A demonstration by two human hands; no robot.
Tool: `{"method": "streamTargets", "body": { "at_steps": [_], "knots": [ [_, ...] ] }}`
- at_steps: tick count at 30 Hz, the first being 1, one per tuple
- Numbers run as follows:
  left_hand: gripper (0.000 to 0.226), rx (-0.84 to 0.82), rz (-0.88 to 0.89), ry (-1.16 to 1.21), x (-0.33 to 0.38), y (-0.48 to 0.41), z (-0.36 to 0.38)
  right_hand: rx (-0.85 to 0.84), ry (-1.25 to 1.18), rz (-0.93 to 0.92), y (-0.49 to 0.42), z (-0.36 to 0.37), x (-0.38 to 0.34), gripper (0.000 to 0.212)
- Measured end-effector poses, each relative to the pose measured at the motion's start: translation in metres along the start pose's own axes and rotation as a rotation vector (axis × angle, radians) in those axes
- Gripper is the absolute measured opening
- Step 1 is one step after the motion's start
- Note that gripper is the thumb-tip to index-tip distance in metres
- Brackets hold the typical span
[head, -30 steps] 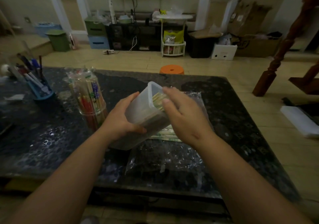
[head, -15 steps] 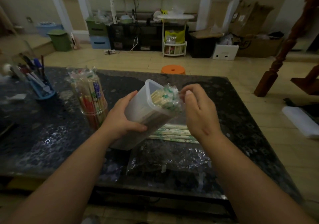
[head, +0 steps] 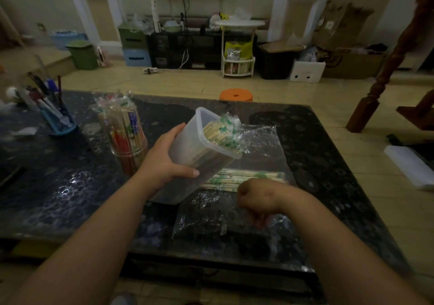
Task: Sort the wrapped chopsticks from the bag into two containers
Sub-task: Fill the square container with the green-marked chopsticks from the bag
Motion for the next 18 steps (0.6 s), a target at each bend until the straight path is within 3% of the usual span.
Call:
{"method": "streamTargets", "body": {
  "at_steps": [4,8,18],
  "knots": [
    [0.124,0.006,-0.001,-0.006,-0.001,-0.001,-0.001,-0.128,0.021,0.095,-0.005,0.011,0.005,0.031],
    [0.124,0.006,-0.004,-0.012,-0.002,-0.001,-0.001,-0.036,0.33,0.037,-0.007,0.016,0.003,0.029],
    [0.125,0.003,0.007,-0.019,-0.003,-0.002,-0.002,-0.033,0.521,0.148,-0.003,0.029,-0.002,0.036]
  ]
}}
Point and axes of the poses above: each hand's wrist, its own y-axis away from the middle knuckle, its own z-axis out of the palm, x = y × z, the point moved 2 cm from there along -y, towards the middle knuckle, and after that the axes turned 4 degrees about -y, right-handed, at the moved point
